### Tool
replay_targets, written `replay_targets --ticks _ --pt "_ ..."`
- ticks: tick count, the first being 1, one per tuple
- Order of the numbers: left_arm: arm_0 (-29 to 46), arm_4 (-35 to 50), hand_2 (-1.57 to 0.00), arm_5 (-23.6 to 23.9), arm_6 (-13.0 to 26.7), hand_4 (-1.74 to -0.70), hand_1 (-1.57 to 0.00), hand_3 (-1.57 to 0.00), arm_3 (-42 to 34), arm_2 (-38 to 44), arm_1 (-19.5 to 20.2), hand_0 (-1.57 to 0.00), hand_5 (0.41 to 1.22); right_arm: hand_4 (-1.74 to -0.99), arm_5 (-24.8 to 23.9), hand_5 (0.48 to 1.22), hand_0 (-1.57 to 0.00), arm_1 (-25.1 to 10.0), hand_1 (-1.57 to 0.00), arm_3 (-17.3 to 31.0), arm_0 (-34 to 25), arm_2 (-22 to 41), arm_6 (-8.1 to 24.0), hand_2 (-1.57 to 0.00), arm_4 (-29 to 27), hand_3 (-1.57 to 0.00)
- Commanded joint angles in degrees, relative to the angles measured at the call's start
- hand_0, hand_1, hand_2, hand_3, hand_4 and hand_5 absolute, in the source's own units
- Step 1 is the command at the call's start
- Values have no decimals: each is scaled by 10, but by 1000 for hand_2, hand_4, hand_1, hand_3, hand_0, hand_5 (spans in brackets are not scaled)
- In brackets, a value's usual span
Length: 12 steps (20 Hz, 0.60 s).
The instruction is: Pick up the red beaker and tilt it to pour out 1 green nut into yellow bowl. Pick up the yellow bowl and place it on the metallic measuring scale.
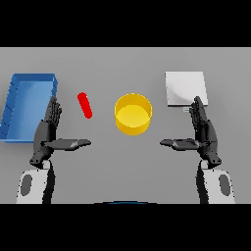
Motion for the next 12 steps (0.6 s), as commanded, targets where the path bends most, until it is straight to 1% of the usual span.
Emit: replay_targets --ticks 1,6,7,8,9,10,11,12 --pt "2 0 1 0 -1 -1151 1 1 -2 -1 0 1 599 -1167 -1 599 1 1 1 0 -1 0 0 1 0 1" --pt "22 -1 1 -5 -1 -1151 1 1 -21 -9 0 1 599 -1167 -9 599 1 7 1 3 -6 6 3 1 7 1" --pt "43 -23 1 -15 -1 -1151 1 1 -46 -25 17 1 599 -1167 -24 599 1 -20 1 -16 13 31 -31 1 74 1" --pt "63 -37 1 -22 -4 -1156 1 1 -65 -38 26 1 599 -1163 -37 595 1 -28 1 -27 24 48 -39 1 115 1" --pt "68 -46 1 -20 6 -1158 1 1 -78 -43 30 1 599 -1162 -48 594 1 -29 1 -40 38 63 -47 1 142 1" --pt "78 -49 1 -23 17 -1161 1 1 -95 -49 34 1 599 -1160 -52 591 1 -33 1 -50 45 70 -43 1 160 1" --pt "76 -52 1 -23 24 -1163 1 1 -103 -52 35 1 599 -1159 -61 590 1 -29 1 -52 49 76 -41 1 172 1" --pt "87 -62 1 -22 20 -1163 1 1 -104 -59 36 1 600 -1162 -64 591 1 -29 1 -57 55 79 -43 1 178 1"
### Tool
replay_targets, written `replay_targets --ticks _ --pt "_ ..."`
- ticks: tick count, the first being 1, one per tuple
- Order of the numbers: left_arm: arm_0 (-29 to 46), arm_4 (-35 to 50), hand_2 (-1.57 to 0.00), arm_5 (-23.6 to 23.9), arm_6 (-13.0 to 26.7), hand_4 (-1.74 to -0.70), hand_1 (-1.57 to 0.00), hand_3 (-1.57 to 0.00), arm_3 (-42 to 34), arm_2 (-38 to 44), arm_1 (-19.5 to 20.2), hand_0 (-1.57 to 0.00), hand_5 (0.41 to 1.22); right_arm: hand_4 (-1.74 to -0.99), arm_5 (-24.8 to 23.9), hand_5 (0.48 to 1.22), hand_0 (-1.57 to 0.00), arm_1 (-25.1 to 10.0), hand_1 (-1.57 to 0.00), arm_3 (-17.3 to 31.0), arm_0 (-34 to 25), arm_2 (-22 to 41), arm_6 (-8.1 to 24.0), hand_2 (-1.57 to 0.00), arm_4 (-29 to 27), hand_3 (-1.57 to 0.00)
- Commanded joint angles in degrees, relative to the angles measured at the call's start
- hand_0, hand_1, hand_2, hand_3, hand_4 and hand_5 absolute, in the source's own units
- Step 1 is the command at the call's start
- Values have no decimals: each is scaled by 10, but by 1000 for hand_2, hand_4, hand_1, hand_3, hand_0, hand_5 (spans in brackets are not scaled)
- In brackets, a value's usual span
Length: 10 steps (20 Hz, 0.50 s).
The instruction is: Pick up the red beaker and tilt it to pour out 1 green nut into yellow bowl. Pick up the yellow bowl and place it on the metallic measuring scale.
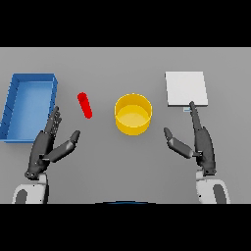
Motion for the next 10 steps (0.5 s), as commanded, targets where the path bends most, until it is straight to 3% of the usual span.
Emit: replay_targets --ticks 1,5,10 --pt "3 -2 1 0 -4 -1164 1 1 -2 1 3 1 602 -1173 0 593 1 2 1 6 -4 -3 4 1 -5 1" --pt "-27 -22 1 6 10 -1163 1 1 30 -7 -1 1 604 -1212 14 607 1 1 1 1 -9 -10 12 1 -27 1" --pt "-102 -45 1 21 -12 -1222 1 1 132 -1 -13 1 626 -1256 25 631 1 -2 1 -12 -6 -6 -2 1 -33 1"
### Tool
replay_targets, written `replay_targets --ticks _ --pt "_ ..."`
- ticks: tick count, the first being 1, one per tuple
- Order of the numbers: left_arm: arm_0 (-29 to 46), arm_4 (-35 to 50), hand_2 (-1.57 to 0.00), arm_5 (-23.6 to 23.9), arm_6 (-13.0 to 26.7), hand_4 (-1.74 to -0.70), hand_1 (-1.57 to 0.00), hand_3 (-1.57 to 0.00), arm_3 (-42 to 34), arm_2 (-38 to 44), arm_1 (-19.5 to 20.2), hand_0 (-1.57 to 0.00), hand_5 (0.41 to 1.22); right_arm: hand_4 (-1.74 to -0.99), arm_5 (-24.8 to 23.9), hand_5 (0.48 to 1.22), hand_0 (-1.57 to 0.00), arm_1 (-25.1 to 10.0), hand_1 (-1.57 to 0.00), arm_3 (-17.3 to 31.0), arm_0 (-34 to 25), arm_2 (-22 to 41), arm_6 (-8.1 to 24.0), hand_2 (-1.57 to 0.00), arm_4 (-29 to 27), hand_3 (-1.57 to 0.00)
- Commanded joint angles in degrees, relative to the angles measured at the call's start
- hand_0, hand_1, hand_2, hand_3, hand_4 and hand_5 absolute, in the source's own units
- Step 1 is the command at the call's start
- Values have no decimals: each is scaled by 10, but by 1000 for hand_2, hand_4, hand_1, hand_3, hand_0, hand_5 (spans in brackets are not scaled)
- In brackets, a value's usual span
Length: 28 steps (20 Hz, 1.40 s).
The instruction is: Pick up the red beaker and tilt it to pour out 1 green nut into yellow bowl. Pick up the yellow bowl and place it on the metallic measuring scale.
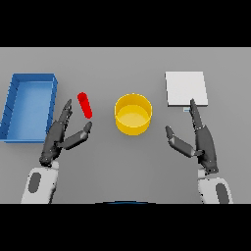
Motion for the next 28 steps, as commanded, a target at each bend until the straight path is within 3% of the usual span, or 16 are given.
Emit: replay_targets --ticks 1,6,19,26,27,28 --pt "-13 -6 1 7 -13 -1227 1 1 23 4 -1 1 629 -1260 -2 633 1 3 1 -1 9 2 -6 1 2 1" --pt "-79 -6 1 16 -38 -1262 1 1 104 23 -3 1 668 -1278 5 634 1 -5 1 3 7 -6 0 1 -7 1" --pt "-205 -9 1 25 -42 -1289 1 1 252 54 -4 1 683 -1268 6 641 1 -1 1 3 1 -6 0 1 -12 1" --pt "-241 9 0 23 -87 -1348 1 1 306 73 -18 1 704 -1261 -1 641 1 -2 1 -8 7 -5 8 1 -4 1" --pt "-245 15 -67 28 -91 -1378 -26 -31 309 80 -22 1 724 -1259 0 642 1 -3 1 -6 5 -6 8 1 -4 1" --pt "-250 22 -182 29 -99 -1410 -146 -124 315 88 -21 -119 750 -1260 -2 642 1 -1 1 -3 9 -4 6 1 -2 1"
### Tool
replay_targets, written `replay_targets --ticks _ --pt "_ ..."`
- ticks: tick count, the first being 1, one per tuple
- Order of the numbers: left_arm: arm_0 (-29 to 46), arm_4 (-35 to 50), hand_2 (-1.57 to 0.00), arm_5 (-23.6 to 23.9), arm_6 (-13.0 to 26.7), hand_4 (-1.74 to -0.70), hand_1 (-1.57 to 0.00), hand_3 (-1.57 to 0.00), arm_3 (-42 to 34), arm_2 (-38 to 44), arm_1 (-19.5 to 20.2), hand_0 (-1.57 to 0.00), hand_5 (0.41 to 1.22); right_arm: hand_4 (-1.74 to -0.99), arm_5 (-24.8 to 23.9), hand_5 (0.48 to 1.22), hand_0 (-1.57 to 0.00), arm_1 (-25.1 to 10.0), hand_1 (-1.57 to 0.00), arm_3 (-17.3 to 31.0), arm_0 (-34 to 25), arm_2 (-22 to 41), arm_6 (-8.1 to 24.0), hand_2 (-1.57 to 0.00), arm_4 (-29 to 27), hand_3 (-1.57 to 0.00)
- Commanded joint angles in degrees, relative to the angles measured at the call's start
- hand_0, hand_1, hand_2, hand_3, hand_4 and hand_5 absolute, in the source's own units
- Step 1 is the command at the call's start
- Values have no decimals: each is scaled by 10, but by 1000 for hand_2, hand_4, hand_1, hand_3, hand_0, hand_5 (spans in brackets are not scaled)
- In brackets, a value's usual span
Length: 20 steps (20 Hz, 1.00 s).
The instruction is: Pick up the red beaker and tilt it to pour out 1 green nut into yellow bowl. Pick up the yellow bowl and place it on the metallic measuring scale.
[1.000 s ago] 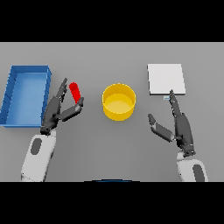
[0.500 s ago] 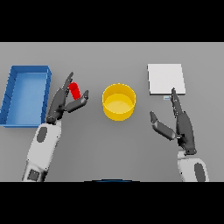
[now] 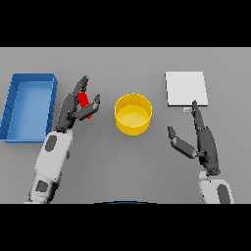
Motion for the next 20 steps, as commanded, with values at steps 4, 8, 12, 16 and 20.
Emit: replay_targets --ticks 4,8,12,16,20 --pt "-20 -10 -900 29 17 -1541 -874 -838 26 6 -10 -844 997 -1256 0 646 1 -2 1 -3 12 -1 -12 1 1 1" --pt "-29 -32 -1296 20 13 -1544 -1285 -1189 35 -10 -4 -1273 1129 -1254 3 644 1 -6 1 -4 5 -5 -5 1 -6 1" --pt "-23 -25 -1458 34 14 -1590 -1454 -1414 25 -4 -15 -1449 1151 -1257 3 643 1 -3 1 -1 4 -7 5 1 -10 1" --pt "-15 5 -1525 42 -7 -1679 -1523 -1507 -17 2 -18 -1521 1122 -1258 -3 646 1 -4 1 0 5 -7 -4 1 -2 1" --pt "-20 -17 -1552 48 30 -1716 -1551 -1545 -72 -32 -3 -1551 1114 -1263 -4 654 1 -1 1 2 -4 1 -3 1 8 1"
